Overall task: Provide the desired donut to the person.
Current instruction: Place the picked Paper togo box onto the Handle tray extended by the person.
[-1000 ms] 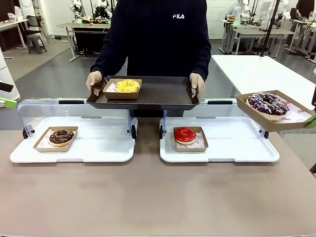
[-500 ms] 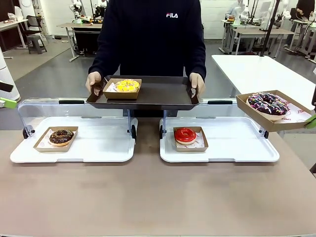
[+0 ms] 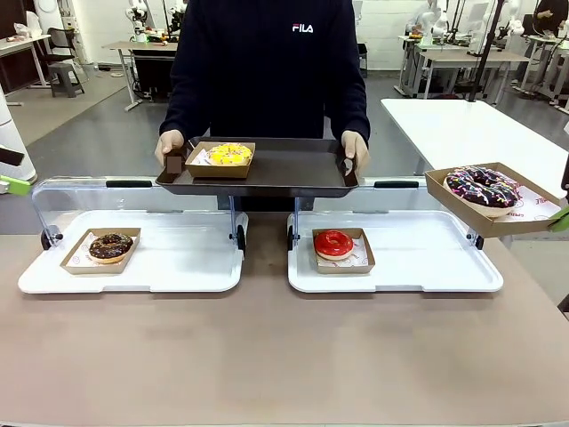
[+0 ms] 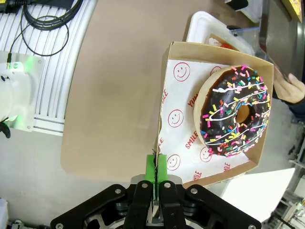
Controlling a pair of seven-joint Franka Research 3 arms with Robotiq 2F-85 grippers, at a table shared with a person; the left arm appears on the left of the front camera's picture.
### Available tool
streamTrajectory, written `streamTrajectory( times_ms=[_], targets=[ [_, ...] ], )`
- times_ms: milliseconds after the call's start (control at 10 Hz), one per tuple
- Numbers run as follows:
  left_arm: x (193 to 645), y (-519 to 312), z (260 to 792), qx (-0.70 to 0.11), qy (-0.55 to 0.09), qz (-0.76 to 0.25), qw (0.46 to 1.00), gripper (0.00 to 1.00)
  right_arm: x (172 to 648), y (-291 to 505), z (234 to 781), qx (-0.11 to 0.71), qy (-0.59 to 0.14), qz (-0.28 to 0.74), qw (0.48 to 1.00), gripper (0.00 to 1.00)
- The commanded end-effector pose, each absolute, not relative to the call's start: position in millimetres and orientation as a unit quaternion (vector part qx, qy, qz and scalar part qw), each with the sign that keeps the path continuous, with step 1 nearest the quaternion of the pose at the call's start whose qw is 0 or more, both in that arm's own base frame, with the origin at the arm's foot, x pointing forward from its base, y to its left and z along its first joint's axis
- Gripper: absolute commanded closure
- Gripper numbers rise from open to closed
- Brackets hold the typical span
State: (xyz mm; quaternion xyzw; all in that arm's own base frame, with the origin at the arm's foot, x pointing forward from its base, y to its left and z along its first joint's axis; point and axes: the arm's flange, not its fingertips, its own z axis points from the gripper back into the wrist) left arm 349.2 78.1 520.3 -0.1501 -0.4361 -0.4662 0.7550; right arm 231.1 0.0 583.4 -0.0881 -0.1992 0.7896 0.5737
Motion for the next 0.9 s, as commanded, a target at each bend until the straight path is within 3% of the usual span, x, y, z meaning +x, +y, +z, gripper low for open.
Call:
streamTrajectory(
  times_ms=[0, 300, 600, 800],
  targets=[
    [348.2, 77.3, 519.2, -0.154, -0.441, -0.465, 0.752, 0.0, 231.1, 0.0, 583.4, -0.088, -0.199, 0.79, 0.574, 0.98],
    [348.2, 77.3, 519.2, -0.154, -0.441, -0.465, 0.752, 0.0, 284.0, 72.0, 656.6, -0.064, -0.184, 0.788, 0.584, 0.98],
    [348.2, 77.3, 519.2, -0.154, -0.441, -0.465, 0.752, 0.0, 378.3, 161.8, 717.0, -0.074, -0.15, 0.719, 0.675, 0.98],
    [348.2, 77.3, 519.2, -0.154, -0.441, -0.465, 0.752, 0.0, 446.9, 225.7, 708.3, -0.095, -0.145, 0.712, 0.68, 0.98]
  ],
)
